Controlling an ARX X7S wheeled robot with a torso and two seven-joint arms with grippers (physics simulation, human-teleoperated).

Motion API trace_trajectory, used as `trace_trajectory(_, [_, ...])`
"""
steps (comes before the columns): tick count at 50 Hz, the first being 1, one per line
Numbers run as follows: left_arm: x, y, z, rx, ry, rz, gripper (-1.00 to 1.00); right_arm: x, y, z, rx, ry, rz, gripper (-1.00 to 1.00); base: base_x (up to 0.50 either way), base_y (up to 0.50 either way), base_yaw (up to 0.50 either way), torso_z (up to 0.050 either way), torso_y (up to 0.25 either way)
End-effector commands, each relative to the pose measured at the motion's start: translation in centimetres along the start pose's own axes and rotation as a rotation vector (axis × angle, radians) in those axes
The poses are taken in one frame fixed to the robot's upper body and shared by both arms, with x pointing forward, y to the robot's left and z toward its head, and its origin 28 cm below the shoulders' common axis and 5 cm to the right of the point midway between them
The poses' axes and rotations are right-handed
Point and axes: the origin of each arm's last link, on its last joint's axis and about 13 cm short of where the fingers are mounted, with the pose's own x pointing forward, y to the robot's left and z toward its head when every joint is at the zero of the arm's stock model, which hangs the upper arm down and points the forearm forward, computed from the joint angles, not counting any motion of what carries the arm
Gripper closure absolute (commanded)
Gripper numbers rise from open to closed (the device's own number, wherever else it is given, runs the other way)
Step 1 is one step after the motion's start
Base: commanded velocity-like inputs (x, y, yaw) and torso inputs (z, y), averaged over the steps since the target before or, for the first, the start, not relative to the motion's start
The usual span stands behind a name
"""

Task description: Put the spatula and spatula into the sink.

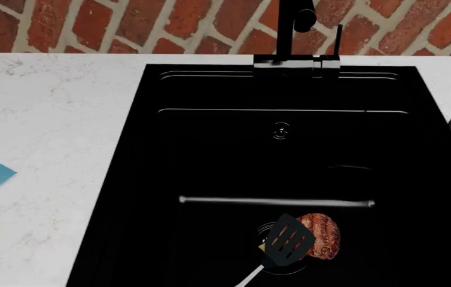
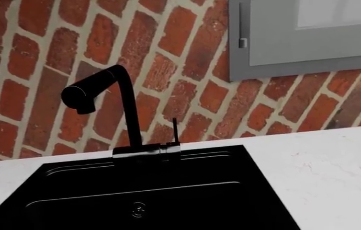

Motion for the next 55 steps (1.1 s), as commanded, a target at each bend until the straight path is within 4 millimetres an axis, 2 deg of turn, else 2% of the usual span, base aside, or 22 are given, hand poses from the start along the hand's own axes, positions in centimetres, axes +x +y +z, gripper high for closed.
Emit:
trace_trajectory(1, [2.4,0.0,-1.1,0.06,0.128,0.073,-1.0,0.1,-0.3,0.2,0.021,-0.016,-0.011,-1.0,0.0,0.0,0.0,0.0,0.0])
trace_trajectory(5, [3.0,-0.3,-1.5,0.076,0.162,0.049,-1.0,0.2,-0.3,0.1,0.02,-0.014,-0.014,-1.0,0.0,0.0,0.0,0.0,0.0])
trace_trajectory(6, [3.1,-0.2,-1.4,0.066,0.157,0.057,1.0,0.3,-0.3,0.0,0.02,-0.014,-0.014,-1.0,0.0,0.0,0.0,-0.011,0.0])
trace_trajectory(20, [3.1,-0.7,-0.4,0.116,0.022,0.052,1.0,0.2,-0.3,0.2,0.023,-0.015,-0.016,-1.0,0.01,0.0,0.0,-0.002,0.0])
trace_trajectory(29, [1.6,-2.8,3.3,0.191,-0.274,-0.025,1.0,0.0,-0.3,0.3,0.027,-0.02,-0.012,-1.0,0.01,0.0,-0.01,-0.003,0.0])
trace_trajectory(32, [0.9,-3.2,4.4,0.217,-0.356,0.035,1.0,0.0,-0.3,0.2,0.027,-0.02,-0.011,-1.0,0.0,0.0,0.0,0.0,0.0])
trace_trajectory(34, [0.0,-3.7,5.2,0.22,-0.407,-0.016,1.0,0.0,-0.3,0.1,0.03,-0.019,-0.011,-1.0,0.0,0.0,0.0,0.0,0.0])
trace_trajectory(40, [-1.5,-4.7,7.0,0.27,-0.497,0.015,1.0,0.0,-0.3,0.2,0.032,-0.022,-0.01,-1.0,0.0,0.0,0.0,0.0,0.0])
trace_trajectory(44, [-2.2,-6.0,7.6,0.343,-0.517,-0.026,1.0,0.0,-0.3,0.2,0.033,-0.024,-0.01,-1.0,0.0,0.0,0.0,0.0,0.0])
trace_trajectory(55, [-1.2,-10.8,9.3,0.563,-0.512,-0.162,1.0,0.4,-0.3,0.2,0.04,-0.024,-0.003,-1.0,0.0,0.0,0.0,0.0,0.0])
